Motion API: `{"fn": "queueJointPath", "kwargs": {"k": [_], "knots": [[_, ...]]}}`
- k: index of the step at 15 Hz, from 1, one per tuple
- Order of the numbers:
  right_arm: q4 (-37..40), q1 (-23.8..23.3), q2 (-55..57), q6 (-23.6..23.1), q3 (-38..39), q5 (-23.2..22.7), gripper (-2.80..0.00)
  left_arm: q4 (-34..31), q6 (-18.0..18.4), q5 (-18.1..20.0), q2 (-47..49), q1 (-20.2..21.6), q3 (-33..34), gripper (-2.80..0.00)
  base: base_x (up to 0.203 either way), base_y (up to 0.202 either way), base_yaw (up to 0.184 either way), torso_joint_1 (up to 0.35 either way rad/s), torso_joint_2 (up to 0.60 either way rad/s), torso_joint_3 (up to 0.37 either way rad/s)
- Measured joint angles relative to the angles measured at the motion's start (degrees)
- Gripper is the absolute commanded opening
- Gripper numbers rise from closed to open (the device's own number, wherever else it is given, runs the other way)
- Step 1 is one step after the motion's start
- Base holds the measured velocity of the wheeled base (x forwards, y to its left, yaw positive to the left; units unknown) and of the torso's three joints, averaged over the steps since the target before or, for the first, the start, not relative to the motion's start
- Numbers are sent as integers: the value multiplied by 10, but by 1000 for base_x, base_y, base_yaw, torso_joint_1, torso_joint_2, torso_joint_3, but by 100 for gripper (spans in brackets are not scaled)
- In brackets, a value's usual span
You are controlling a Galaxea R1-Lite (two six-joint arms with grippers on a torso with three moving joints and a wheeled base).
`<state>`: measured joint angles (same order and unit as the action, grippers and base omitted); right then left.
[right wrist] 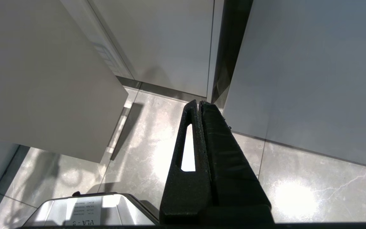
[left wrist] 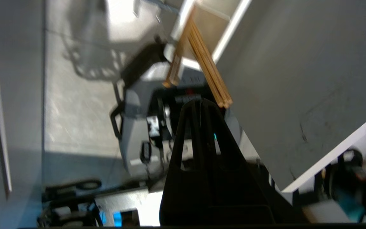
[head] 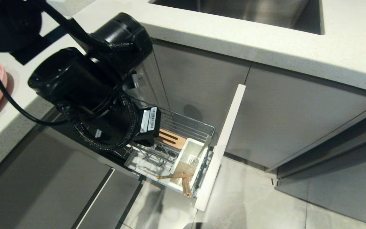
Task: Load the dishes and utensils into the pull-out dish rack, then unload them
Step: Take the chopsticks out of the cupboard
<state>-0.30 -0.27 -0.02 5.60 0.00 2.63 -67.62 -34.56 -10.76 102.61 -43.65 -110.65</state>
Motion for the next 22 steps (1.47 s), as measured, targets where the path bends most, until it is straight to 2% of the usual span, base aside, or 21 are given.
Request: {"fn": "queueJointPath", "kwargs": {"k": [2,5,7,9,10,14,15,22], "knots": [[0,0,0,0,0,0,-280,-10,2,24,27,2,-3,-280,0,0,0,0,0,0],[0,0,0,0,0,0,-280,-19,12,32,73,12,-3,-280,0,0,0,0,0,0],[0,0,0,0,0,0,-280,-39,50,61,101,31,-5,-280,0,0,0,0,0,0],[0,0,0,0,0,0,-280,-53,101,113,118,54,-7,-280,0,0,0,0,0,0],[0,0,0,0,0,0,-280,-54,115,132,124,62,-9,-280,0,0,0,0,0,0],[0,0,0,0,0,0,-280,-53,132,147,155,81,-12,-280,0,0,0,0,0,0],[0,0,0,0,0,0,-280,-53,132,146,161,82,-12,0,0,0,0,0,0,0],[0,0,0,0,0,0,-280,-54,132,144,177,83,-12,0,0,0,0,0,0,0]]}}
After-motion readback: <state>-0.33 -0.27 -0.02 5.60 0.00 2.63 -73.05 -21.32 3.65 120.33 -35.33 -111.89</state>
